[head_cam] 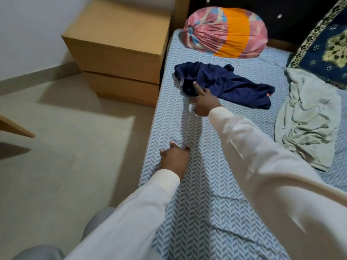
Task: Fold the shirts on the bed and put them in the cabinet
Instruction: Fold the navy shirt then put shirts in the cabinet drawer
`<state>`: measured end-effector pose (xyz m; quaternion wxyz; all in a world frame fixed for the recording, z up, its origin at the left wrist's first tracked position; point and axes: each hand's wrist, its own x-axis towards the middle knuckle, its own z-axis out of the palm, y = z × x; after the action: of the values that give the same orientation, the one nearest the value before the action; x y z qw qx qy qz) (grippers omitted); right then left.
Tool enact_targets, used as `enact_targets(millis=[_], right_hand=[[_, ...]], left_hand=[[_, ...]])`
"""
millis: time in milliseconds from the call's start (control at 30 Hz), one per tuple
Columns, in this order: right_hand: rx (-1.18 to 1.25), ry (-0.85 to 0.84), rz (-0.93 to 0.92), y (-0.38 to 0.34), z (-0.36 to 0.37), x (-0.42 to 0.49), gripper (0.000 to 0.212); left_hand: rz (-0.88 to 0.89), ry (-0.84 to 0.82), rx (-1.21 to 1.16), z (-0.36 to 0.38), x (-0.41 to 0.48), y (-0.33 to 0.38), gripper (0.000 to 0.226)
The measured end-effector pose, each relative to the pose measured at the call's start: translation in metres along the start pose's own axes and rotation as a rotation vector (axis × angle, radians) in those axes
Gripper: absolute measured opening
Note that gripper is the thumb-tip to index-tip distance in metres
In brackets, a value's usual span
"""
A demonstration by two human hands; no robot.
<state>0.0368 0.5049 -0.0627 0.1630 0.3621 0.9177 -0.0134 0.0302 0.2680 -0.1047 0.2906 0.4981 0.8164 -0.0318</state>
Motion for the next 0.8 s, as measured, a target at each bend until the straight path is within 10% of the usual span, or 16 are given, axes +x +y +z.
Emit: enact_targets(millis=[200, 433, 800], right_hand=[[0.108, 0.060, 0.138, 0.015, 0.004, 0.013, 0.028], [0.774, 0.117, 0.139, 0.023, 0.019, -0.119, 0.011], [1.263, -0.374, -0.041, 0.023, 0.064, -0.342, 0.033]], left_hand=[[0.137, -0.030, 0.229, -0.014, -0.009, -0.004, 0.112], [0.138, 0.080, 0.246, -0.007, -0.021, -0.019, 0.126], [0.077, 0.302, -0.125, 0.033, -0.089, -0.021, 0.118]])
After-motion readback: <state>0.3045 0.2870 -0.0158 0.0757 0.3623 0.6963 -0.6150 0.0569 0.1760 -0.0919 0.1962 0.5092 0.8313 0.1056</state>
